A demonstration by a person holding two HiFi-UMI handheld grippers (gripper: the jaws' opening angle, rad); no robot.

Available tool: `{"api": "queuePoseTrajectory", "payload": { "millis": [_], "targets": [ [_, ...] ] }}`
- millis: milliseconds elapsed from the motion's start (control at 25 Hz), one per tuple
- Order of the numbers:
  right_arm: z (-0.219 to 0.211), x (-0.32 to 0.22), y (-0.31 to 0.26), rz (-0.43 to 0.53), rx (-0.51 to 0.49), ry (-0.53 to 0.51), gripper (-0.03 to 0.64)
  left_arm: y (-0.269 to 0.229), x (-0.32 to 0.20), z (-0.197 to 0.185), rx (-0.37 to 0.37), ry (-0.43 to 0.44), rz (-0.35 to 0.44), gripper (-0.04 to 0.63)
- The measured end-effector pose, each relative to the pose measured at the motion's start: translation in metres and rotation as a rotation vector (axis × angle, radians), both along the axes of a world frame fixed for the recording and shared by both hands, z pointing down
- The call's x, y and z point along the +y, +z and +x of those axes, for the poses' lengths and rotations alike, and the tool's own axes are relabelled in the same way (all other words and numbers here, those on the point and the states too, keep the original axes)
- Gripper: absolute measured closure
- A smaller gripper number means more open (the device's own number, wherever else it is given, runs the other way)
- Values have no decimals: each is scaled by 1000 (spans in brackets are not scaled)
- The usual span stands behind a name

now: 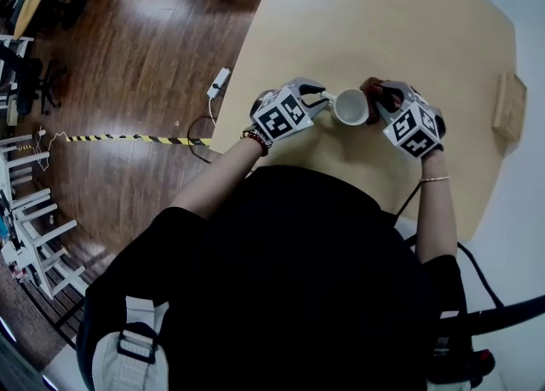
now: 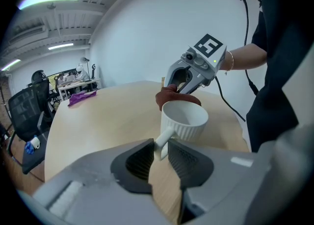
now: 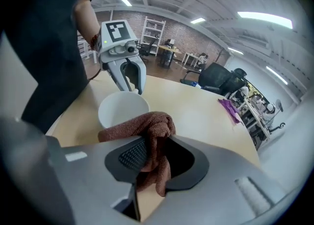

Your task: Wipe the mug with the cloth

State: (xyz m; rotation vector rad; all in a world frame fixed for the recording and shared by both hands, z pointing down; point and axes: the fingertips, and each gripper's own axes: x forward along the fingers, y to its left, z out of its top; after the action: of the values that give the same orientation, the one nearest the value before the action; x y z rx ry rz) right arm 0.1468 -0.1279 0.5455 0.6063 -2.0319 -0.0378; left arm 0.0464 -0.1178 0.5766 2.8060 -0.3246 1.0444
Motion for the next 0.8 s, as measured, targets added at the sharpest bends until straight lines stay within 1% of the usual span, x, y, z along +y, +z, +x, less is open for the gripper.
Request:
{"api": "queuePoseTrajectory", "payload": {
  "millis": [200,480,640,800],
  "targets": [
    [-2,-5,15,-53,47,-72,515,1,-1,0,7,-2,-7,508],
    [-10,-9,45,-92,86,-141,517,-2,-1,-1,17,20,-13,506],
    [-10,-8,53,-118,90,-148,517,-1,-1,0,18,19,-13,506],
    [-11,-7,46,-121,75,-162,516,0,-1,-1,27,20,-21,505]
  ]
}}
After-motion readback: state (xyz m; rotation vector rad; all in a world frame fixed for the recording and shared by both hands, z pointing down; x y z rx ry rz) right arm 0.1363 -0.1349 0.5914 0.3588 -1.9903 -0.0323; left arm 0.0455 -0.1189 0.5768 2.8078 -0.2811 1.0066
